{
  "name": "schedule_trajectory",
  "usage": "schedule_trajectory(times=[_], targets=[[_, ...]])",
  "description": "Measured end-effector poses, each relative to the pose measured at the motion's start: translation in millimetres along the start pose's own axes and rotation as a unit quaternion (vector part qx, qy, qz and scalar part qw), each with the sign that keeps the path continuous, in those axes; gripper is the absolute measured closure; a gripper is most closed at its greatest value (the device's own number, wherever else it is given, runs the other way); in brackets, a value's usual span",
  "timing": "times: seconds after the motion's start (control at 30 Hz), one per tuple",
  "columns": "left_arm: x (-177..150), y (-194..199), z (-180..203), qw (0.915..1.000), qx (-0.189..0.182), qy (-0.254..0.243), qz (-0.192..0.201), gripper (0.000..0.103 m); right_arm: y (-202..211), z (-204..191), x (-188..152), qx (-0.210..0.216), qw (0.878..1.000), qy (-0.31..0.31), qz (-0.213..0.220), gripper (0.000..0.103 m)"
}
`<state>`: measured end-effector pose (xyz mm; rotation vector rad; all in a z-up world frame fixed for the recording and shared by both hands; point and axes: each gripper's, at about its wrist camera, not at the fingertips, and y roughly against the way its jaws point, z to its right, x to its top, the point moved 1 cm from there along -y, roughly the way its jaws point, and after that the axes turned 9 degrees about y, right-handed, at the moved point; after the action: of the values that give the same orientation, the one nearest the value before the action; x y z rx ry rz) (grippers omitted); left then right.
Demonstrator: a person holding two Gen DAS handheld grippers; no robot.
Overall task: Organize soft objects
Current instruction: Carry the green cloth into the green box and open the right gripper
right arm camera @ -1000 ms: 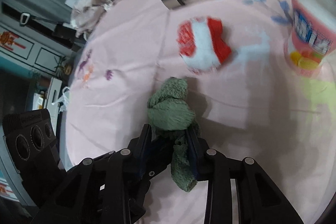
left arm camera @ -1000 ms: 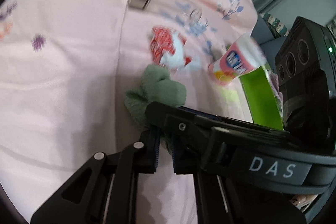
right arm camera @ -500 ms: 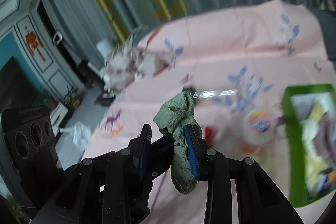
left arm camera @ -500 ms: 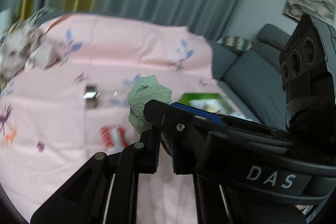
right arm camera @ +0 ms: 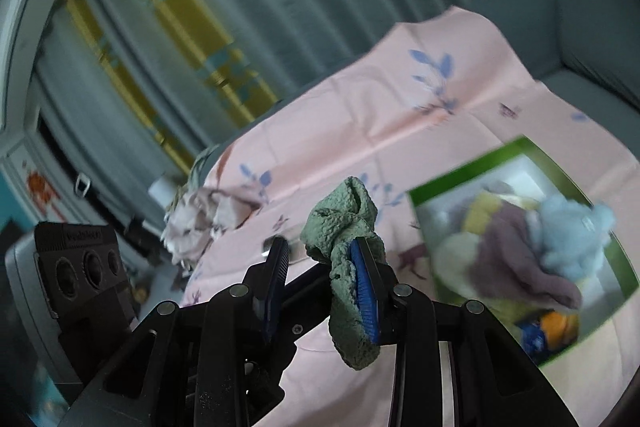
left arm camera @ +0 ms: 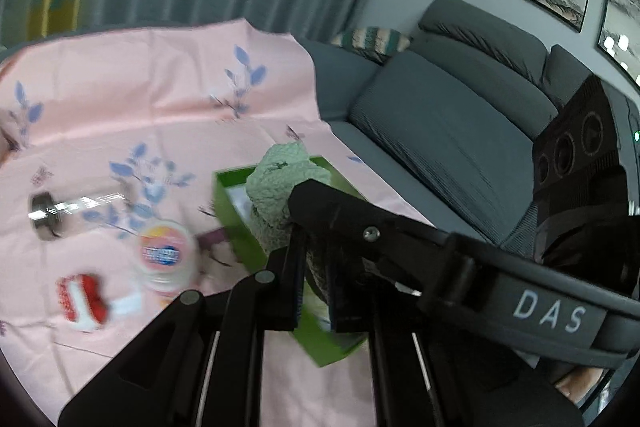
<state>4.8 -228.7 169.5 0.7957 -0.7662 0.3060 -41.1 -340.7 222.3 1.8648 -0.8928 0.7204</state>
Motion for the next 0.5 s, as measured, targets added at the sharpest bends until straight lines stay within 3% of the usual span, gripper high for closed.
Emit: schedule_trajectory(times=[0.23, 0.5], targets=[[-7.2, -42.4, 19.3, 0.9992, -0.014, -0.008, -0.037, 0.098, 4.2, 49.5, -5.4, -0.035, 0.997, -0.066, -0.001, 0.067], [-20.9, -92.1, 16.0, 0.9944, -0.005, 0.015, -0.104, 0.098, -18.4, 93.1, -18.6, -0.078, 0.987, -0.136, -0.044, 0.067]])
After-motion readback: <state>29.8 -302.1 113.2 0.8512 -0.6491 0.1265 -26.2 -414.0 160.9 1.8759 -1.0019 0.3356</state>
